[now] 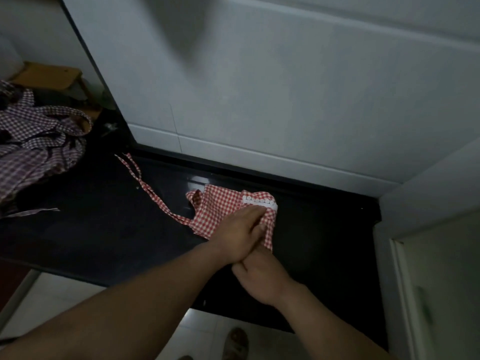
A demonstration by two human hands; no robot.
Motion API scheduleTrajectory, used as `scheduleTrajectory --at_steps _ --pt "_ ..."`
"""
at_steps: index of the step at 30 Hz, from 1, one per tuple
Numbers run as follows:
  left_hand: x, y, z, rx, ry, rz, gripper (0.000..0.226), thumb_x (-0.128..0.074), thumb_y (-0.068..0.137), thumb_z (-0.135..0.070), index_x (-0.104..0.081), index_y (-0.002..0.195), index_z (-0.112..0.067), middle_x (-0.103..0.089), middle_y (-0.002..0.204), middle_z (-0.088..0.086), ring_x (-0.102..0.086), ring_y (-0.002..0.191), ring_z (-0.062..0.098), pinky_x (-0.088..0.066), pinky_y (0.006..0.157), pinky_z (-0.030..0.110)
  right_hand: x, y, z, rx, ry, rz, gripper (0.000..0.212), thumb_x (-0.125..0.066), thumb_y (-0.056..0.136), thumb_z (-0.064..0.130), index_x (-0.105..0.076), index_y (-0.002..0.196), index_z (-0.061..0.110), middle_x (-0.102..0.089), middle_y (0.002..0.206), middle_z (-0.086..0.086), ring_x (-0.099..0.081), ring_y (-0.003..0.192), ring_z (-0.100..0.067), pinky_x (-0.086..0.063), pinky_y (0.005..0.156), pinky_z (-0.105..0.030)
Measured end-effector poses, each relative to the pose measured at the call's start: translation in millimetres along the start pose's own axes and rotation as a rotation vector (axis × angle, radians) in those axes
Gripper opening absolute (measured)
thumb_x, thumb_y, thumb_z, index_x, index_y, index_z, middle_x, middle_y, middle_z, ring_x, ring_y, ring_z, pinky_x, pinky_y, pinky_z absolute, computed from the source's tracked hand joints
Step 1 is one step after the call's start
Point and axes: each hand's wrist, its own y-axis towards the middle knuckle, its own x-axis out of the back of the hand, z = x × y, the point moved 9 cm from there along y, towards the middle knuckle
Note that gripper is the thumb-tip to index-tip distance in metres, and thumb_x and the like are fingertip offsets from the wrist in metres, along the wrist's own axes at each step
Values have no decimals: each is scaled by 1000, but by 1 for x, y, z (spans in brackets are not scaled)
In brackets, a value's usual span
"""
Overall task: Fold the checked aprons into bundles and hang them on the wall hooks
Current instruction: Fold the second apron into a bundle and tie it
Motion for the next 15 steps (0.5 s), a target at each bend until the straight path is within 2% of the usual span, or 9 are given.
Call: scheduleTrajectory --at_steps 1,3,5,6,8,10,12,13,15 --pt "-5 4 9 -9 39 41 57 -49 107 -35 -35 161 -22 -38 165 2 -32 152 15 -19 127 31 7 -5 -5 -4 -18 -92 27 -47 96 25 -69 110 20 -69 115 2 -60 104 -11 -50 92 -32" --pt "-15 2 22 -52 176 133 66 -44 108 -38 -16 166 -28 -17 173 -3 -12 158 10 -11 130 38 31 -12 -25 -144 17 -327 20 -50 96 27 -62 81 21 -63 87 5 -58 81 -9 -50 73 -38" --pt "-25 -3 33 -72 294 211 69 -37 109 -40 2 166 -32 1 173 -8 5 159 6 1 129 38 57 -14 -59 -423 163 -548 20 -54 98 30 -54 79 25 -60 84 6 -57 75 -7 -47 65 -37" --pt "-28 -5 34 -82 313 226 69 -35 110 -40 6 166 -32 6 173 -9 10 158 5 5 128 36 63 -11 -80 -574 255 -597 18 -56 98 35 -54 84 25 -62 88 4 -60 76 -8 -47 65 -35" --pt "-28 -8 35 -86 335 210 67 -33 111 -40 4 166 -30 7 173 -8 11 158 6 10 126 33 60 12 -108 -769 340 -492 31 -58 94 51 -59 97 21 -68 96 0 -66 81 -15 -54 70 -36" --pt "-25 -10 37 -72 379 147 63 -35 111 -41 -10 167 -25 -5 174 -4 0 160 12 6 127 33 52 32 -121 -815 343 -337 48 -63 88 59 -59 110 17 -68 104 -1 -67 90 -21 -56 75 -36" --pt "-12 -19 38 -40 485 -2 53 -37 109 -43 -35 159 -26 -34 165 0 -29 152 21 -16 126 40 46 42 -123 -851 407 -247 52 -70 87 54 -57 119 15 -66 109 -3 -66 91 -21 -53 68 -32" --pt "-6 -25 36 -22 527 -60 49 -38 108 -44 -43 153 -28 -44 155 -1 -40 142 22 -26 120 43 44 41 -123 -873 454 -232 53 -73 86 50 -57 121 13 -67 110 -4 -66 90 -21 -54 68 -33" --pt "-5 -37 29 -22 532 -91 46 -39 106 -46 -48 148 -32 -50 147 -2 -49 131 22 -36 113 44 49 37 -121 -901 475 -284 57 -74 83 45 -54 124 12 -67 112 -7 -68 91 -25 -60 76 -40"
